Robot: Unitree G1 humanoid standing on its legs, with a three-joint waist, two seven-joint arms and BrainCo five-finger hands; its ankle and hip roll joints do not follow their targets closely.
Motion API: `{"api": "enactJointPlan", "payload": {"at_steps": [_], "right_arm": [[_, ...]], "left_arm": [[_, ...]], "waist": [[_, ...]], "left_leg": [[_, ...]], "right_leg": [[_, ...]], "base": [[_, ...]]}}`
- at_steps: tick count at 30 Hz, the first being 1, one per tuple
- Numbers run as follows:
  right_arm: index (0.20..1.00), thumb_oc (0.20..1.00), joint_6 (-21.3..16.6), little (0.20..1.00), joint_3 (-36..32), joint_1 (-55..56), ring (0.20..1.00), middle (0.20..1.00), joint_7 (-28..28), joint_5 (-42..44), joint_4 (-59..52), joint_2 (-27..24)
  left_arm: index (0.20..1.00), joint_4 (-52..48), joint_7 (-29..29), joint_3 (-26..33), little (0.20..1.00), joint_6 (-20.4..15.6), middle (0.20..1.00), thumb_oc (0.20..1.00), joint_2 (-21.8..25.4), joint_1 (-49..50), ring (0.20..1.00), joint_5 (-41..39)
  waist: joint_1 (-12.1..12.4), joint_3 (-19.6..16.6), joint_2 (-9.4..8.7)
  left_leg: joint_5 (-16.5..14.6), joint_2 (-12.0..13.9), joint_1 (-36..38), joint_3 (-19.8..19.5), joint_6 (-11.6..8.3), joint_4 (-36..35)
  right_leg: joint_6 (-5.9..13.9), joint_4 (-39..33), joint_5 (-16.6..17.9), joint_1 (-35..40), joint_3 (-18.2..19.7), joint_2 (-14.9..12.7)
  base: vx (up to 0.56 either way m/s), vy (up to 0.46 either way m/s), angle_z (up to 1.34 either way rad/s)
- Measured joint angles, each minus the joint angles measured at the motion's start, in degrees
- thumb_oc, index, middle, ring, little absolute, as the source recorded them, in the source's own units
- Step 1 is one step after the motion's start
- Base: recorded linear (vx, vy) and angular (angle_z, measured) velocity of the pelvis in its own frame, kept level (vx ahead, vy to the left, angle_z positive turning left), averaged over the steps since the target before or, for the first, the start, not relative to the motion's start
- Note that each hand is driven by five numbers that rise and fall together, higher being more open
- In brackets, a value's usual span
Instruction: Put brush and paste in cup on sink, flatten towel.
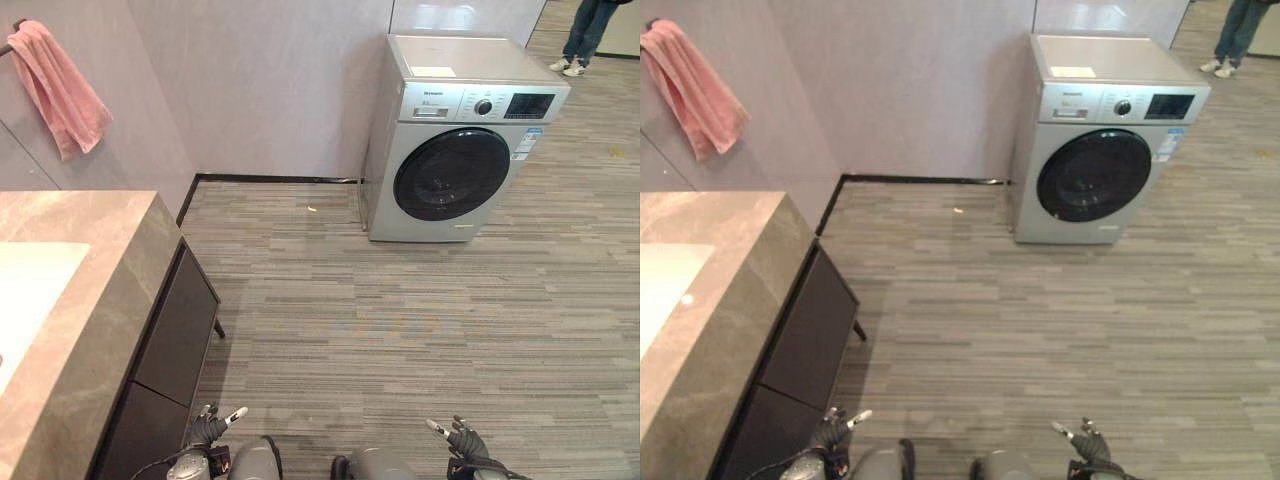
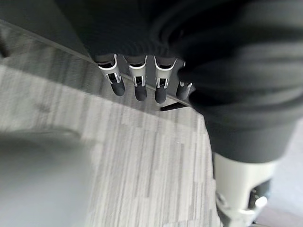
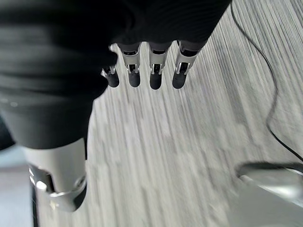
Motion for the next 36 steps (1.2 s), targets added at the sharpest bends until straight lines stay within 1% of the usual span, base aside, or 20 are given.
{"api": "enactJointPlan", "payload": {"at_steps": [2,3,4,6,7,8,9,11,13,14,16,18,19,21,24,26,29,31,34,36], "right_arm": [[1.0,1.0,0.0,1.0,0.1,-0.2,1.0,1.0,-0.8,-0.1,1.7,-0.3],[1.0,1.0,0.1,1.0,0.2,-1.2,1.0,1.0,-0.9,-0.1,1.9,-0.3],[1.0,1.0,0.0,1.0,0.1,-2.1,1.0,1.0,-1.4,-0.1,2.3,-0.3],[1.0,1.0,0.0,1.0,0.1,-2.5,1.0,1.0,-1.9,-0.3,4.1,0.4],[1.0,1.0,0.1,1.0,0.8,-3.7,1.0,1.0,-1.8,-0.6,3.6,0.5],[1.0,1.0,0.0,1.0,2.4,-4.6,1.0,1.0,-1.9,-1.3,3.2,0.2],[1.0,1.0,0.1,1.0,2.5,-4.8,1.0,1.0,-1.8,-1.9,3.3,0.2],[1.0,1.0,0.1,1.0,2.7,-5.1,1.0,1.0,-1.8,-2.7,3.1,0.9],[1.0,1.0,0.1,1.0,2.9,-3.7,1.0,1.0,-1.8,-2.9,0.7,0.5],[1.0,1.0,0.1,1.0,3.7,-3.1,1.0,1.0,-1.8,-2.9,0.1,1.3],[1.0,1.0,0.2,1.0,4.6,-2.4,1.0,1.0,-1.7,-3.3,-2.1,2.5],[1.0,1.0,0.2,1.0,4.6,-1.8,1.0,1.0,-1.7,-4.6,-4.4,1.9],[1.0,1.0,0.3,1.0,4.6,-1.8,1.0,1.0,-1.7,-4.6,-4.9,1.7],[1.0,1.0,0.3,1.0,4.7,-2.1,1.0,1.0,-1.5,-4.6,-6.3,1.4],[1.0,1.0,0.2,1.0,5.2,-1.6,1.0,1.0,-0.9,-4.6,-6.8,1.5],[1.0,1.0,0.2,1.0,5.2,-1.1,1.0,1.0,-0.6,-4.5,-7.1,1.7],[1.0,1.0,0.2,1.0,5.0,-0.6,1.0,1.0,-0.7,-4.5,-7.0,1.5],[1.0,1.0,0.0,1.0,4.4,-1.8,1.0,1.0,-0.7,-4.5,-6.1,1.2],[1.0,1.0,0.0,1.0,2.6,-2.2,1.0,1.0,-0.7,-4.5,-5.1,1.1],[1.0,1.0,0.1,1.0,2.4,-0.7,1.0,1.0,-0.7,-4.1,-4.1,1.0]], "left_arm": [[1.0,-0.2,1.5,0.5,1.0,-1.8,1.0,1.0,-1.1,-0.5,1.0,0.0],[1.0,-0.1,2.1,1.0,1.0,-2.7,1.0,1.0,-1.3,-1.0,1.0,0.0],[1.0,1.5,2.5,0.8,1.0,-2.7,1.0,1.0,-1.8,-2.0,1.0,0.0],[1.0,1.8,3.3,0.5,1.0,-2.8,1.0,1.0,-2.1,-2.2,1.0,0.0],[1.0,1.0,3.8,0.7,1.0,-3.1,1.0,1.0,-1.4,-1.3,1.0,0.0],[1.0,1.2,3.8,0.5,1.0,-3.0,1.0,1.0,-1.4,-0.5,1.0,0.2],[1.0,1.2,3.7,0.5,1.0,-3.1,1.0,1.0,-1.4,-0.9,1.0,0.6],[1.0,1.1,3.7,0.5,1.0,-3.1,1.0,1.0,-1.5,-1.1,1.0,1.6],[1.0,0.7,3.6,-1.3,1.0,-3.2,1.0,1.0,-1.4,0.0,1.0,2.6],[1.0,0.7,3.6,-1.4,1.0,-3.2,1.0,1.0,-0.5,0.5,1.0,2.6],[1.0,-0.8,3.0,-1.8,1.0,-2.9,1.0,1.0,1.5,-0.9,1.0,4.6],[1.0,-2.9,2.0,-2.4,1.0,-3.0,1.0,1.0,1.7,-1.2,1.0,7.6],[1.0,-2.9,1.9,-3.2,1.0,-3.0,1.0,1.0,1.8,-1.9,1.0,8.3],[1.0,-2.4,1.8,-4.4,1.0,-3.0,1.0,1.0,2.0,-4.1,1.0,10.5],[1.0,-0.4,2.0,-4.3,1.0,-2.8,1.0,1.0,2.2,-5.5,1.0,12.0],[1.0,0.2,1.9,-4.2,1.0,-2.7,1.0,1.0,2.7,-5.4,1.0,12.0],[1.0,0.1,2.0,-4.5,1.0,-2.7,1.0,1.0,2.5,-5.1,1.0,12.0],[1.0,0.1,2.0,-4.5,1.0,-2.3,1.0,1.0,2.1,-5.2,1.0,12.1],[1.0,0.1,2.0,-4.5,1.0,-2.1,1.0,1.0,0.9,-4.9,1.0,12.1],[1.0,0.1,2.0,-5.2,1.0,-2.1,1.0,1.0,0.0,-5.1,1.0,12.2]], "waist": [[0.4,-0.5,2.68],[1.0,0.1,2.65],[0.1,1.2,4.16],[1.0,1.2,5.04],[2.6,1.8,3.68],[1.9,0.6,3.84],[1.9,-0.1,2.92],[2.3,-0.7,0.95],[1.9,-2.2,4.77],[2.0,-3.2,3.85],[1.7,-3.3,0.65],[1.5,-2.6,1.64],[1.3,-2.2,2.49],[0.0,-0.9,5.56],[0.0,0.1,6.15],[-1.0,0.7,5.04],[-1.3,1.1,3.08],[-1.4,1.2,1.78],[-1.4,1.3,1.86],[-1.5,0.6,3.3]], "left_leg": [[0.1,0.8,1.4,1.5,0.47,-17.4],[0.5,1.0,1.9,1.1,-0.07,-24.9],[0.7,2.1,1.7,1.8,-0.31,-30.1],[1.3,2.8,1.1,3.7,-0.41,-32.7],[1.0,3.8,0.1,3.6,0.07,-24.9],[-0.2,0.8,-0.3,-0.3,2.0,-19.2],[-1.0,-2.2,-0.2,0.0,3.56,-17.2],[-1.2,-9.4,3.2,5.4,10.64,-17.8],[1.6,-9.1,7.7,7.8,16.95,-23.2],[-1.6,-9.3,9.8,7.0,13.75,-24.7],[-5.8,-12.2,11.0,6.9,16.11,-22.7],[-7.7,-14.3,15.9,5.3,16.64,-23.0],[-8.0,-14.7,17.1,3.9,16.37,-23.7],[-7.8,-13.7,18.9,1.1,15.38,-25.8],[-7.9,-14.1,22.7,-1.2,12.63,-28.7],[-8.7,-13.8,24.3,-2.0,12.71,-28.6],[-10.1,-13.8,26.6,-2.0,10.59,-29.1],[-11.4,-13.7,27.7,-3.5,9.97,-29.1],[-13.1,-12.7,31.4,-4.5,7.36,-29.3],[-16.5,-10.5,33.1,-7.5,5.76,-27.1]], "right_leg": [[3.3,-6.1,0.9,1.6,-2.3,1.3],[1.99,-6.6,3.0,0.5,-2.3,1.5],[2.54,-8.1,4.0,1.9,-2.2,3.3],[7.07,-9.4,1.8,4.4,-3.2,3.5],[2.11,-6.3,1.2,3.9,-1.3,3.5],[2.29,-8.0,0.8,6.5,0.0,4.1],[2.66,-9.4,0.8,7.6,1.0,3.6],[3.42,-6.9,1.4,8.9,2.1,1.5],[5.75,6.8,-0.2,4.6,1.4,3.9],[6.09,10.5,-1.8,3.7,1.7,2.2],[8.48,20.9,-0.7,0.5,2.2,-2.2],[6.52,33.5,3.5,-2.8,-2.2,-8.0],[6.77,33.9,3.2,-3.4,-1.2,-7.7],[6.59,30.3,0.9,-6.5,3.9,-3.8],[6.2,17.9,0.2,-14.7,-0.5,-6.5],[7.23,10.7,3.2,-17.2,2.6,-4.3],[7.16,2.4,8.9,-18.9,0.2,-5.0],[8.87,-6.8,14.9,-19.7,1.7,-5.2],[8.43,-9.6,18.8,-16.2,1.6,-6.2],[7.33,-7.8,21.0,-13.3,3.8,-4.0]], "base": [[0.25,0.096,-0.05],[0.28,0.107,-0.09],[0.32,0.118,0.0],[0.41,0.202,-0.25],[0.6,0.373,-0.89],[0.6,0.394,-0.96],[0.47,0.37,-0.49],[0.16,0.147,-0.45],[0.22,0.254,-0.46],[0.37,0.434,-0.22],[0.25,0.314,0.1],[0.29,0.238,0.2],[0.31,0.191,0.34],[0.2,0.096,0.54],[0.22,0.024,0.33],[0.2,-0.018,0.64],[0.32,-0.067,0.48],[0.24,-0.058,0.33],[0.29,-0.132,0.28],[0.31,-0.175,0.52]]}}
